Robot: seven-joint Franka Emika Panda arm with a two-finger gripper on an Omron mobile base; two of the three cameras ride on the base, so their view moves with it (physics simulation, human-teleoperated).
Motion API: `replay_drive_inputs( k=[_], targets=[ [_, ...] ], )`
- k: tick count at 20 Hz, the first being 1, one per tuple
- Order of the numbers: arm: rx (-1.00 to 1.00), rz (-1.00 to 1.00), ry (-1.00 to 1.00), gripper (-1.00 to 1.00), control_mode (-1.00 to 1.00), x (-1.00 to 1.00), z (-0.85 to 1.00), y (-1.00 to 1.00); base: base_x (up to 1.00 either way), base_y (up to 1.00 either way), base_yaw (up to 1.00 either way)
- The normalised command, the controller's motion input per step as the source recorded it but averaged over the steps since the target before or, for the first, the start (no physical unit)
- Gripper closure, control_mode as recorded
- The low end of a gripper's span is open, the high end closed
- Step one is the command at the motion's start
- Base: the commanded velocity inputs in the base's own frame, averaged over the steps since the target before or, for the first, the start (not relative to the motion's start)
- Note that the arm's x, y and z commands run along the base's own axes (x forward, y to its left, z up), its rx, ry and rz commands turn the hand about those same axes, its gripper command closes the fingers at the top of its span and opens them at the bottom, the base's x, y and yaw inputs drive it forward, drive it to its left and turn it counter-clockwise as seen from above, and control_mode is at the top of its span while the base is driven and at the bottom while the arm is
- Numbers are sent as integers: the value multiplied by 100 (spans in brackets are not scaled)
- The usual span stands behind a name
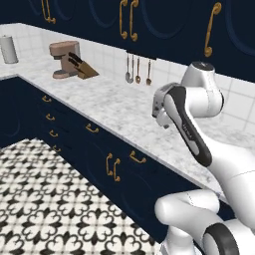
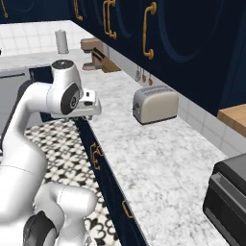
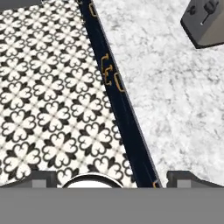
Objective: Take a straw from the drawer in front and place it inside the glass cup on the dining counter.
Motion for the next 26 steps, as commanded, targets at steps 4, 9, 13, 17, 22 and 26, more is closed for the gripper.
replay_drive_inputs(
  k=[4, 9, 13, 17, 22, 26],
  targets=[
    [-37, 12, -5, -100, -100, 7, -39, 79, 0, 0, 0],
    [-50, 3, -4, -100, -100, 25, -75, 81, 0, 0, 0],
    [-47, 2, 0, -100, -100, 39, -95, 55, 0, 0, 0],
    [-38, 0, 0, -100, -100, 41, -94, 37, 0, 0, 0],
    [-30, 0, 0, -100, -100, 41, -89, 2, 0, 0, 0],
    [-25, 0, -1, -100, -100, 39, -71, 0, 0, 0, 0]
  ],
)
